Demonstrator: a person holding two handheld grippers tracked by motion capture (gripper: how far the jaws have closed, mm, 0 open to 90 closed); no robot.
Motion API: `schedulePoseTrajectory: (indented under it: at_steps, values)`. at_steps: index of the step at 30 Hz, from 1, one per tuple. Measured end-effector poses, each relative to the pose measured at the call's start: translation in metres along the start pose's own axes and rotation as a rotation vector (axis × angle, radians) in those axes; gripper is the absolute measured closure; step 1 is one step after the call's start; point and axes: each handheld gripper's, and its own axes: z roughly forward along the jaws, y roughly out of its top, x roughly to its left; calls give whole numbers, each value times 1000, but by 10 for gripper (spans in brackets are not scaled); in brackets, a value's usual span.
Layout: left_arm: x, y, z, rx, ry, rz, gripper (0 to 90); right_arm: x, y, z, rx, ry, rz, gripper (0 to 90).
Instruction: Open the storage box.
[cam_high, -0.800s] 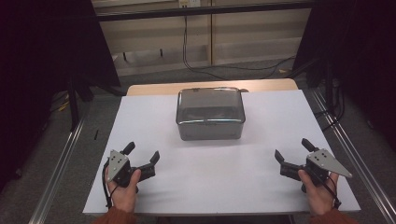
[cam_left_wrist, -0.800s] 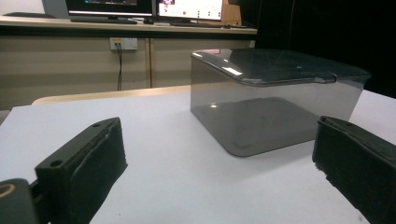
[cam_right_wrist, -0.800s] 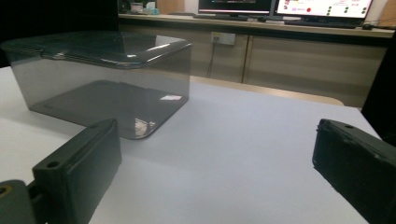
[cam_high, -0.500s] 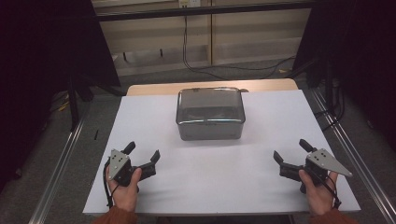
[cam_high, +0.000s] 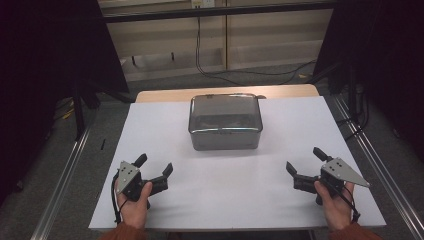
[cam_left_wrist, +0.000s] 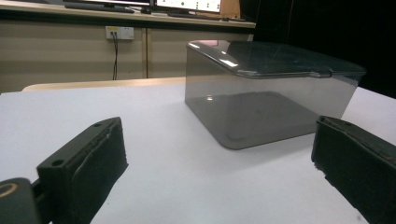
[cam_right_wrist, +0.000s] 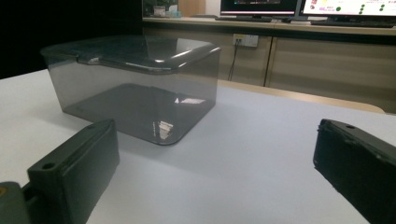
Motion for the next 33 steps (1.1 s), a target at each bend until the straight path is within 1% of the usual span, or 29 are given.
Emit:
schedulePoseTrajectory:
  at_steps: [1,2,5,6,7,8,9,10,13,15,16,17,18,19,20,21,22,23,24,27,30,33]
  values:
    - [0,0,0,0,0,0,29,0,0,0,0,0,0,0]
    - [-1,0,-2,-1,-1,5,29,2,1,2,-11,1,5,0]
    - [-1,0,-2,1,-1,3,29,4,2,4,-10,7,-1,0]
    - [0,0,-1,12,0,9,32,6,3,8,-13,18,-6,0]
    - [0,0,-1,12,0,9,32,6,3,8,-13,18,-6,0]
    - [0,0,-1,7,10,3,32,8,4,11,-7,25,-8,0]
    - [0,0,-1,7,10,3,32,8,4,11,-7,25,-8,0]
    - [1,0,-1,7,10,6,32,12,5,15,-3,42,-14,0]
    - [0,0,-1,3,7,1,32,16,6,20,-6,60,-11,0]
    - [0,0,-1,5,4,3,31,18,7,22,-4,60,-13,0]
    - [0,0,-1,3,8,13,31,22,8,27,-4,74,-12,0]
    - [0,0,-1,3,8,13,31,24,9,29,-3,83,-13,0]
    - [0,0,-1,-1,8,2,31,27,10,31,-2,90,-18,0]
    - [0,0,-1,-1,8,2,31,27,10,31,-2,90,-18,0]
    - [1,0,-1,5,5,-1,31,31,13,36,-12,103,14,0]
    - [1,0,-1,5,5,-1,31,31,13,36,-12,103,14,0]
    - [2,0,-1,7,5,-5,31,33,14,40,-21,120,18,0]
    - [2,0,-1,7,5,-5,31,33,14,40,-21,120,18,0]
    - [2,0,-1,4,2,-3,31,36,16,44,-26,125,8,0]
    - [2,0,-1,2,-6,2,31,40,17,47,-25,136,0,0]
    - [2,0,-1,3,-6,3,31,45,21,51,-24,151,8,0]
    - [2,0,-1,5,-7,1,31,49,23,54,-36,159,12,0]
